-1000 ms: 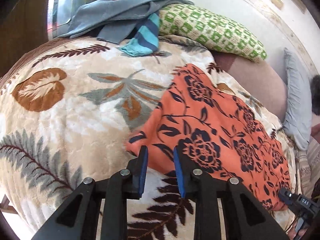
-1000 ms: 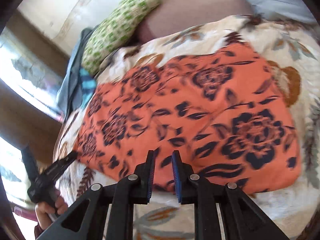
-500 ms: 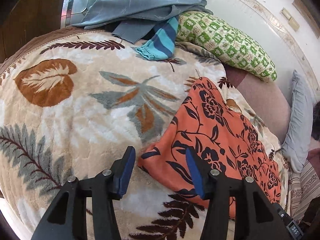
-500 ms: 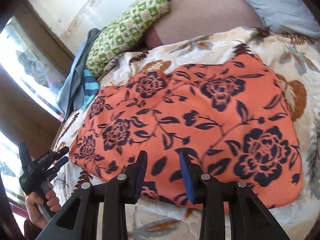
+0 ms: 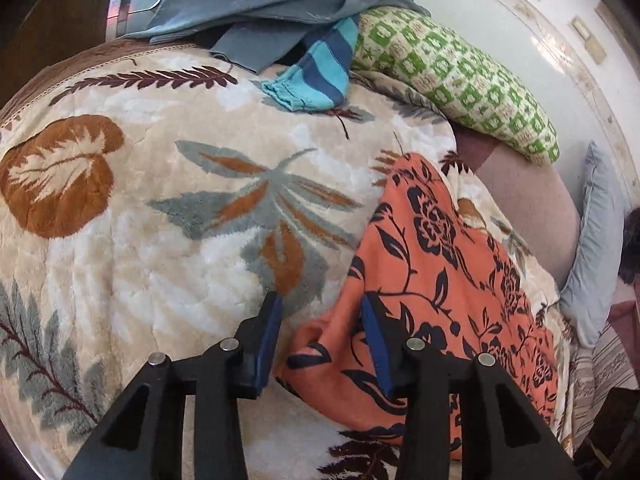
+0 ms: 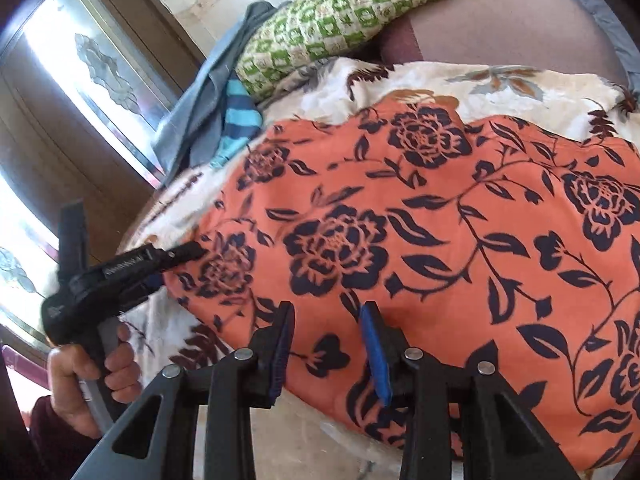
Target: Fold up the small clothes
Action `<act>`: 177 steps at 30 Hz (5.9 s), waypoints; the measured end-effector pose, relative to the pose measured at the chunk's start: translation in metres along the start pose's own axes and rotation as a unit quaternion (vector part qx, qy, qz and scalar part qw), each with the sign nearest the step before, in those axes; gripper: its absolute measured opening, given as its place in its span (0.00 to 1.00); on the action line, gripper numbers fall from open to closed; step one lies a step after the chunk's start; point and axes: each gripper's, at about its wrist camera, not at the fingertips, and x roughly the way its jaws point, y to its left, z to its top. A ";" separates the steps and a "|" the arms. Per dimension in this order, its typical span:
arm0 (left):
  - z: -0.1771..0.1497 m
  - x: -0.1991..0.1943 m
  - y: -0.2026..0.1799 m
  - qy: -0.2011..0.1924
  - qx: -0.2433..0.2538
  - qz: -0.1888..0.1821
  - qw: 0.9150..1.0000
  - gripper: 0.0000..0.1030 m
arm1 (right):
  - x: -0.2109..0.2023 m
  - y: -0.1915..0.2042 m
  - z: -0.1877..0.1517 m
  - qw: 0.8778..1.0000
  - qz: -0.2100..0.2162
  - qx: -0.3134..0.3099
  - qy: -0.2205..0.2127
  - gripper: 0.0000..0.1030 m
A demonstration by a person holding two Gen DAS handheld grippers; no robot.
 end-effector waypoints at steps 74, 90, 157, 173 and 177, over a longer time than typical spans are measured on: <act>-0.231 0.002 -0.327 0.120 0.360 -0.261 0.888 0.53 | -0.197 -0.312 -0.045 0.897 0.078 0.378 -0.215 0.58; -0.138 -0.007 -0.222 -0.028 0.335 -0.107 0.936 0.74 | -0.161 -0.180 -0.005 0.959 0.125 0.210 -0.140 0.58; -0.171 0.040 -0.218 0.099 0.352 -0.091 0.926 1.00 | -0.051 -0.158 0.062 0.989 -0.024 0.146 -0.013 0.11; -0.168 0.046 -0.216 0.132 0.333 -0.094 0.929 1.00 | -0.073 -0.168 0.021 0.986 -0.049 0.154 0.032 0.11; -0.167 0.047 -0.219 0.145 0.336 -0.098 0.926 1.00 | -0.085 -0.185 -0.006 0.983 -0.033 0.180 0.024 0.11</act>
